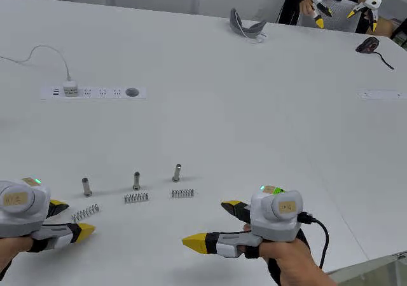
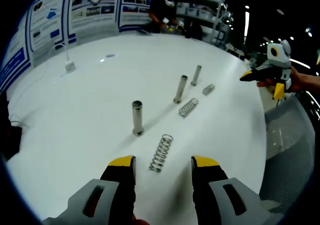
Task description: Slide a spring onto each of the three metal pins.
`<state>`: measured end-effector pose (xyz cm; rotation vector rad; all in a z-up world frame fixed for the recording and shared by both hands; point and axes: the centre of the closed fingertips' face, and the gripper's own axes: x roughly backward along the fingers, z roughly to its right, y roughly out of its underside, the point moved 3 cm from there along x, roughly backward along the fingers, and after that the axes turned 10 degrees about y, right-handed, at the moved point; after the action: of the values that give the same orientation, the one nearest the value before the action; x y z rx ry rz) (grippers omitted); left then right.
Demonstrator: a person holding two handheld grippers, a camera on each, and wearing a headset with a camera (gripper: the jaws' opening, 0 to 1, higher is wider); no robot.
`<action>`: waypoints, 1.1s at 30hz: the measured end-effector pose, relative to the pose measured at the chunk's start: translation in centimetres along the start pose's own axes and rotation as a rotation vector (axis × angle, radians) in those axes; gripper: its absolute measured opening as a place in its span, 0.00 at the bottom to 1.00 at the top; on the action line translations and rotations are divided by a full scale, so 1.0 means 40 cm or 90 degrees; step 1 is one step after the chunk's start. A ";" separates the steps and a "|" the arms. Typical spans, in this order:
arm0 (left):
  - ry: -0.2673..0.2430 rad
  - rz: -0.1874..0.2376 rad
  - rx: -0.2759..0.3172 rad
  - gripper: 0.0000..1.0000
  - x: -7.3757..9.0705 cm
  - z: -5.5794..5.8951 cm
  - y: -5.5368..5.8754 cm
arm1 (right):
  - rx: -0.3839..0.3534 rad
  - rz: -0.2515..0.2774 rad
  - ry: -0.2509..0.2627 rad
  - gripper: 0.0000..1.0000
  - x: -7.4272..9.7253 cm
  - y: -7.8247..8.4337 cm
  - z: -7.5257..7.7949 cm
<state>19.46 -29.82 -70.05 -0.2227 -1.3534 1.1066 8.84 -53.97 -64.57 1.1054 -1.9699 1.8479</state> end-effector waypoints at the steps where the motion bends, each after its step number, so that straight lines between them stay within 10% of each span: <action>1: -0.002 0.003 -0.001 0.44 -0.002 -0.001 -0.002 | 0.001 -0.002 0.000 0.85 0.000 0.002 0.000; 14: -0.032 -0.012 -0.059 0.12 -0.021 -0.005 0.008 | 0.003 -0.004 -0.010 0.83 -0.008 0.000 -0.006; 33: -0.009 0.018 -0.050 0.10 0.035 0.028 -0.019 | 0.004 -0.004 -0.034 0.81 -0.022 -0.005 -0.037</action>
<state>18.64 -29.68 -68.28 -0.2930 -1.4123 1.0817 9.10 -52.25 -64.69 1.1728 -1.9877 1.8416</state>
